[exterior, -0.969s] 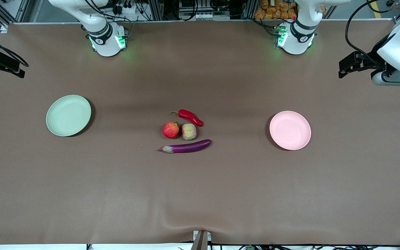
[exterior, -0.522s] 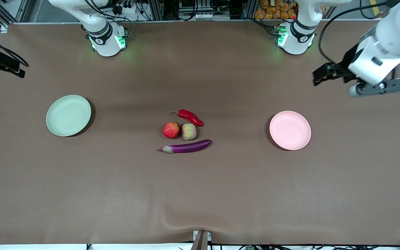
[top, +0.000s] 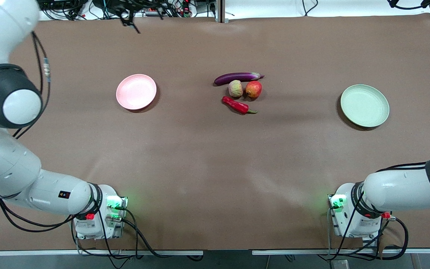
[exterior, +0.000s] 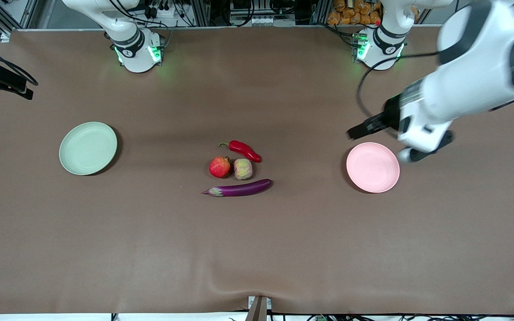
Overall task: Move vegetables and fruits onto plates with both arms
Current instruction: 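Move the left gripper from the pink plate toward the purple eggplant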
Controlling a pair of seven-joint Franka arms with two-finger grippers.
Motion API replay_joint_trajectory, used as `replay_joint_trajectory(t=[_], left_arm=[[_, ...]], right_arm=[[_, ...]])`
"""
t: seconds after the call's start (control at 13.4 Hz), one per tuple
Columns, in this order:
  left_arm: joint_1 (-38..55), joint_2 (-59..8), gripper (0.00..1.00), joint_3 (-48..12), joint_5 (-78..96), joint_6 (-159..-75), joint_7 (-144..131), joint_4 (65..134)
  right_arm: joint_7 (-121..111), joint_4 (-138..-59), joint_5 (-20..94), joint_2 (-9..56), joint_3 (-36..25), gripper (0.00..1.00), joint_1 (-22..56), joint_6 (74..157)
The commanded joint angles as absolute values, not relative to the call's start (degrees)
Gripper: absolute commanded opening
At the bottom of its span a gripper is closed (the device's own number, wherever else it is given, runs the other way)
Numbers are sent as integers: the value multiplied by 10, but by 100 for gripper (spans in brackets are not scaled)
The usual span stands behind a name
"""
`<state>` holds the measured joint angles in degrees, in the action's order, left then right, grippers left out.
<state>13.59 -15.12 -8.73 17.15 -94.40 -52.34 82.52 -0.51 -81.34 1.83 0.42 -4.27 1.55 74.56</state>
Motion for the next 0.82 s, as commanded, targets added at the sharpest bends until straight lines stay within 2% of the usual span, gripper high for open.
replay_joint_trajectory(t=[0.0, 0.37, 0.6, 0.75], left_arm=[[172, -201, 100, -84, 175, -1007, -624, 805], [243, -304, 100, -78, 155, -1214, -827, 803], [295, -392, 100, -76, 106, -1316, -979, 768], [351, -424, 100, -32, 84, -1354, -1083, 764]], right_arm=[[6, -809, 26, 4, -43, 100, 18, 738], [5, -809, 25, 6, -43, 100, 15, 737], [4, -809, 25, 6, -43, 100, 16, 737], [4, -809, 25, 6, -43, 100, 15, 737]])
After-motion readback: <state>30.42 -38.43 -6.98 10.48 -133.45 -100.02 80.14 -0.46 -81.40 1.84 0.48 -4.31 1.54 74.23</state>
